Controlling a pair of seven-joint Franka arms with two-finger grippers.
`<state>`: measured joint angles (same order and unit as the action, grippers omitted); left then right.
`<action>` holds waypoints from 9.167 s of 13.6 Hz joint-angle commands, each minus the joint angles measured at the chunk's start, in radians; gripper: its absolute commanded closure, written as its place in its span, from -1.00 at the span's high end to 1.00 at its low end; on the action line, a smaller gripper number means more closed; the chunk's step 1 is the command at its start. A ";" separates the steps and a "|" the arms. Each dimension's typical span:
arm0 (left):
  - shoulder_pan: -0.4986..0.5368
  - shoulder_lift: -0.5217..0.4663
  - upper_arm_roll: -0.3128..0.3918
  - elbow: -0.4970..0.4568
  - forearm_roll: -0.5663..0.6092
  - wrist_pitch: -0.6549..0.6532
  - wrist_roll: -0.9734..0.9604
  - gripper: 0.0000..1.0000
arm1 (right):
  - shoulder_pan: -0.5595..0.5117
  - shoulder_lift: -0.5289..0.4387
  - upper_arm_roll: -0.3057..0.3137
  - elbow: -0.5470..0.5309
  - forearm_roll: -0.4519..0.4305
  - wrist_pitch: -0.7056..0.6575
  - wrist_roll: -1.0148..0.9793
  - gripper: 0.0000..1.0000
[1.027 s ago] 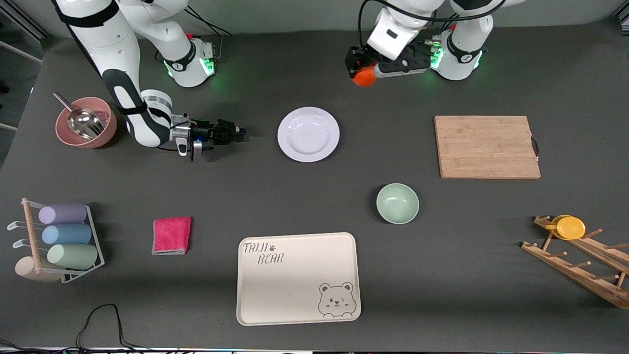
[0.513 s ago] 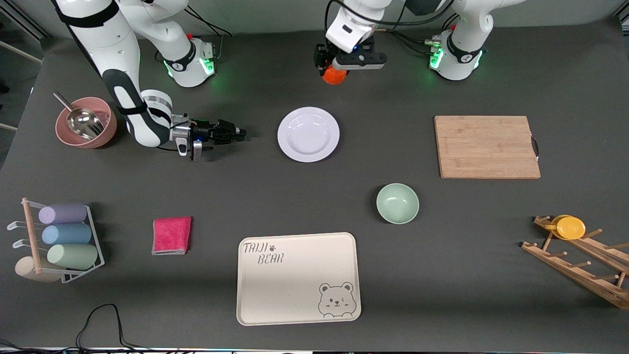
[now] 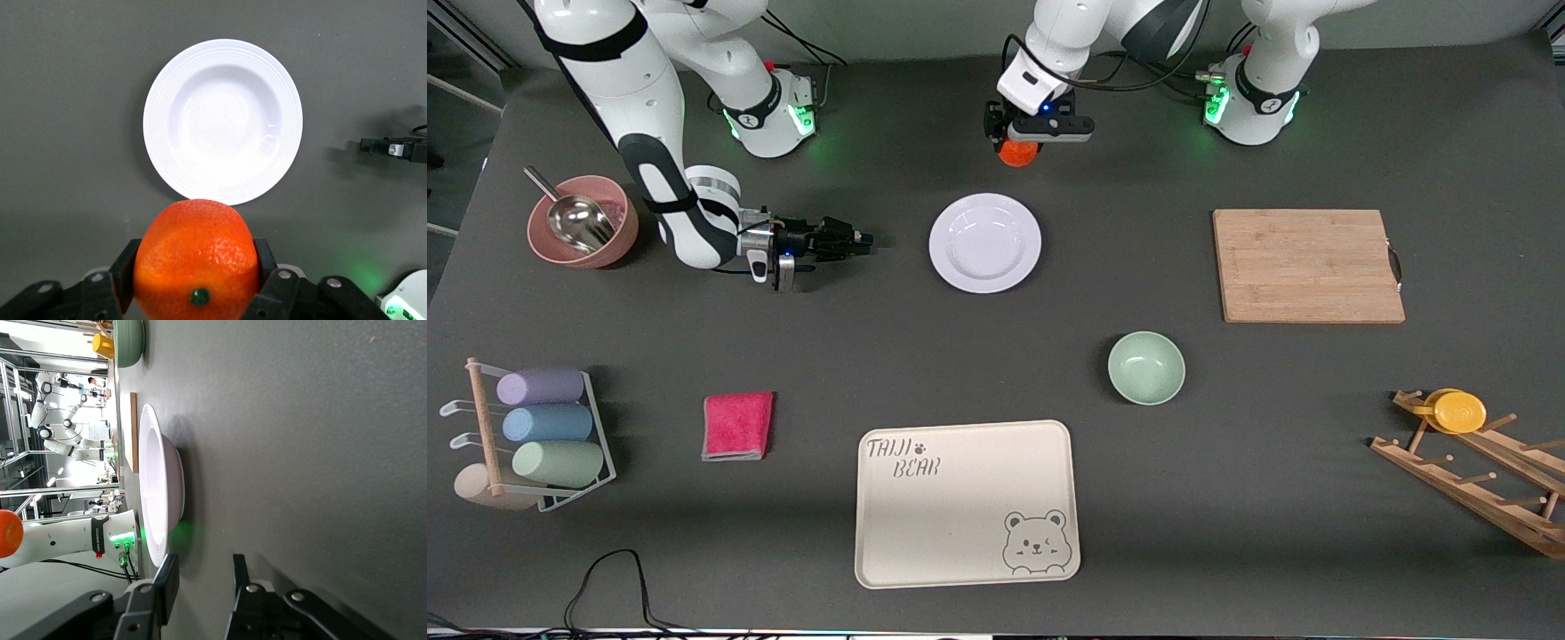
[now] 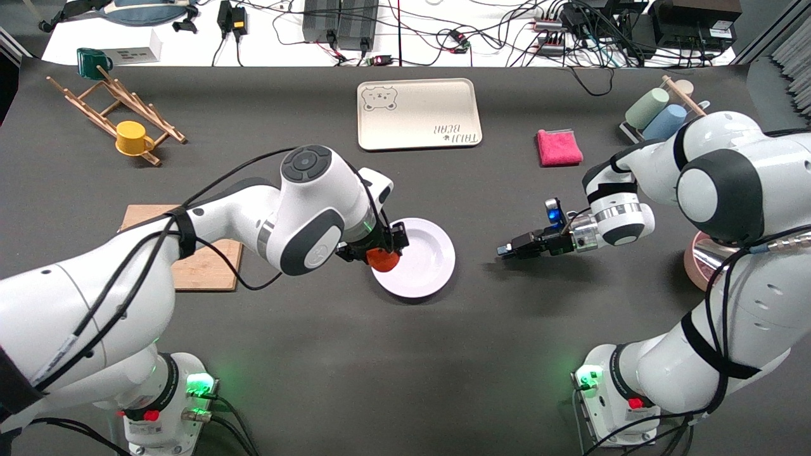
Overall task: Place orange and plate with both arms
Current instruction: 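Carry the orange with the left gripper toward the white plate, then lower the orange onto the white plate with the left gripper, then open the left gripper to release the orange on the plate, then grip the plate rim with the right gripper while the left gripper withdraws, then slide the plate with the right gripper onto the cream bear tray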
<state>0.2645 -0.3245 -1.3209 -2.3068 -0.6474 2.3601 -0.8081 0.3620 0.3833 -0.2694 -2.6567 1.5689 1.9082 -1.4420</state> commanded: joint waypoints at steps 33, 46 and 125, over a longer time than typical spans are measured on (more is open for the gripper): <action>0.101 0.208 0.414 0.429 0.362 -0.556 0.182 -1.00 | 0.003 0.040 -0.005 0.009 0.046 -0.011 -0.075 -0.21; -0.546 0.553 0.855 0.626 0.646 -0.512 -0.207 -1.00 | 0.003 0.042 -0.007 0.009 0.046 -0.029 -0.080 -0.21; -0.180 0.078 1.322 0.402 0.600 -0.757 0.926 1.00 | 0.094 0.415 0.001 1.056 0.220 -0.017 0.699 -1.00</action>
<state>0.0444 -0.2328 -0.0084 -1.9043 -0.0185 1.6203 0.0541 0.4563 0.6436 -0.2317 -1.8558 1.8317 1.9066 -0.8758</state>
